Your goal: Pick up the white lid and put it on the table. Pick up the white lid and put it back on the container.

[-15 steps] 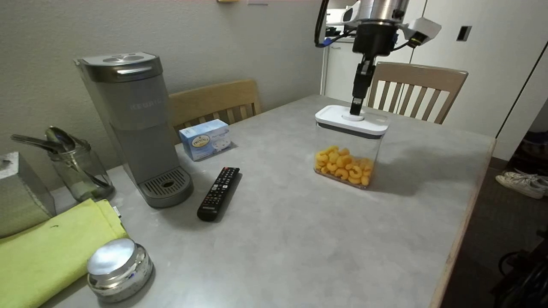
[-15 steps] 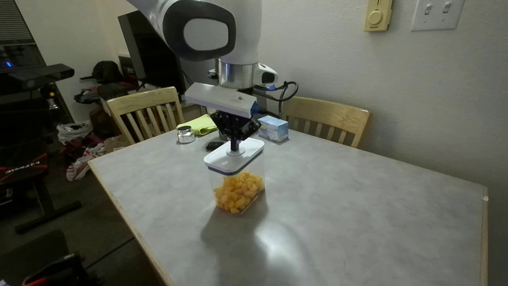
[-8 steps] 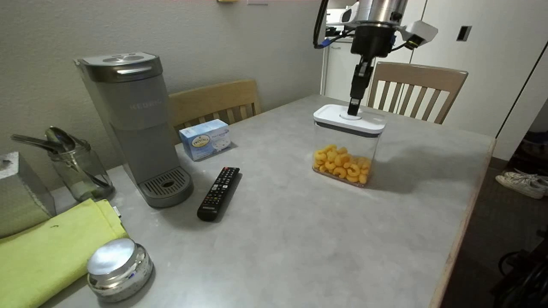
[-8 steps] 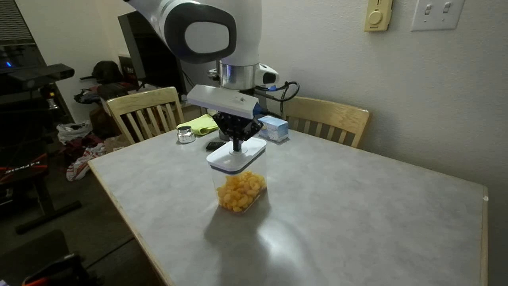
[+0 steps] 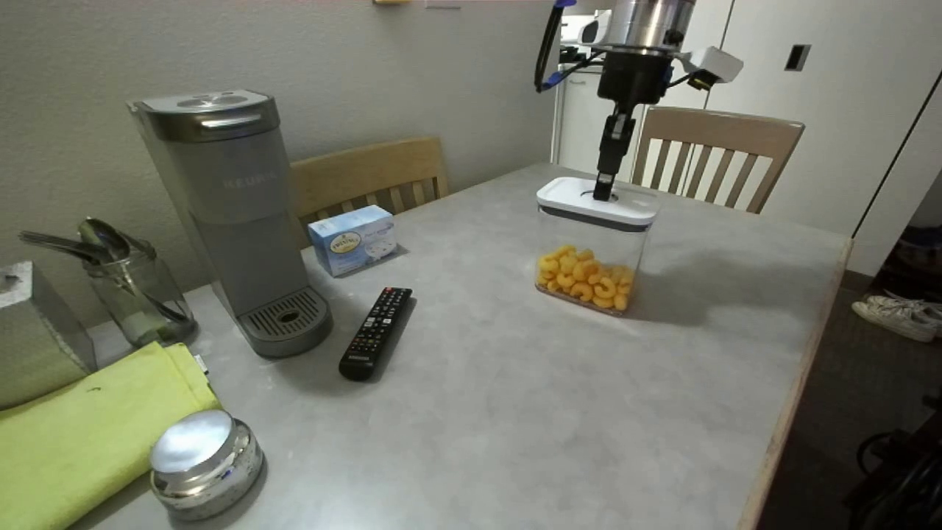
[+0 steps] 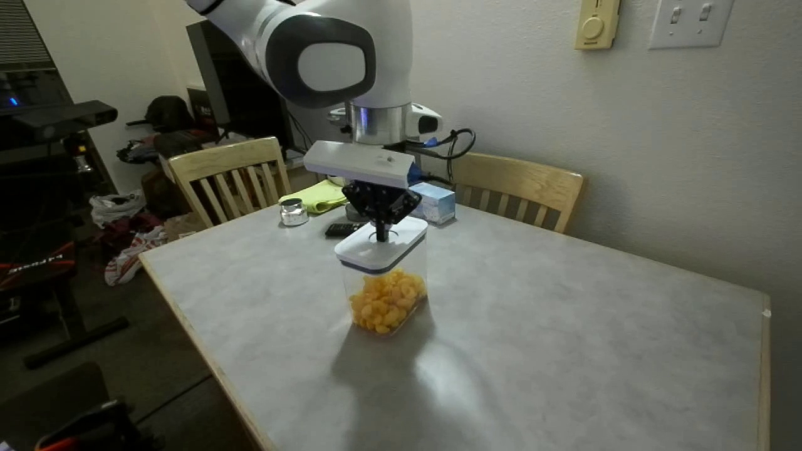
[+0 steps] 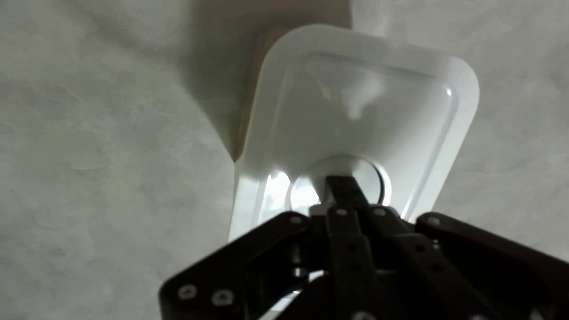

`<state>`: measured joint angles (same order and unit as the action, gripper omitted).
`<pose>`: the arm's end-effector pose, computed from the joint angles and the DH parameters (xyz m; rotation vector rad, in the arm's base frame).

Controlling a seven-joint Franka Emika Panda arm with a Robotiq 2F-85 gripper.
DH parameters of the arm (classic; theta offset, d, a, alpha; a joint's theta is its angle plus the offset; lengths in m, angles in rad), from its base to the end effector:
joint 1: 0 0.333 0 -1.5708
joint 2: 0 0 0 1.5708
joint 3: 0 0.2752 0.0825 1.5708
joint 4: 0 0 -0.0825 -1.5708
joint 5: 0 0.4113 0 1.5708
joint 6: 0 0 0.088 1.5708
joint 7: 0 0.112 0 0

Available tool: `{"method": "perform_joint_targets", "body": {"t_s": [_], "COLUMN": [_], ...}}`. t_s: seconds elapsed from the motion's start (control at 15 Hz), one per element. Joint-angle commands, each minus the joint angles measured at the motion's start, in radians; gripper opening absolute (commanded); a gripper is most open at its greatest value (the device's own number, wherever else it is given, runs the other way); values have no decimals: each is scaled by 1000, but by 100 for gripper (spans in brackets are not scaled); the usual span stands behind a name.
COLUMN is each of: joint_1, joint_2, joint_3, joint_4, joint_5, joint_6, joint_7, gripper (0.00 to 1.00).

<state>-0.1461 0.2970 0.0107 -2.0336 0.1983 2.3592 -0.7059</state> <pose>0.6007 -0.0785 0.2393 -2.9484 -0.6456 -0.1285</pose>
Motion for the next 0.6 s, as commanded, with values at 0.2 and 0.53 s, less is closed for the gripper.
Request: {"method": "perform_joint_targets", "body": {"t_s": [0.2,0.53], "joint_1": [0,-1], "joint_2": [73,48], "joint_3": [0,-2], "joint_4": [-1,0], "joint_5": [-46,-59], "joint_6": [50,40], "joint_7": [-6,-1], "gripper": [0,0]}}
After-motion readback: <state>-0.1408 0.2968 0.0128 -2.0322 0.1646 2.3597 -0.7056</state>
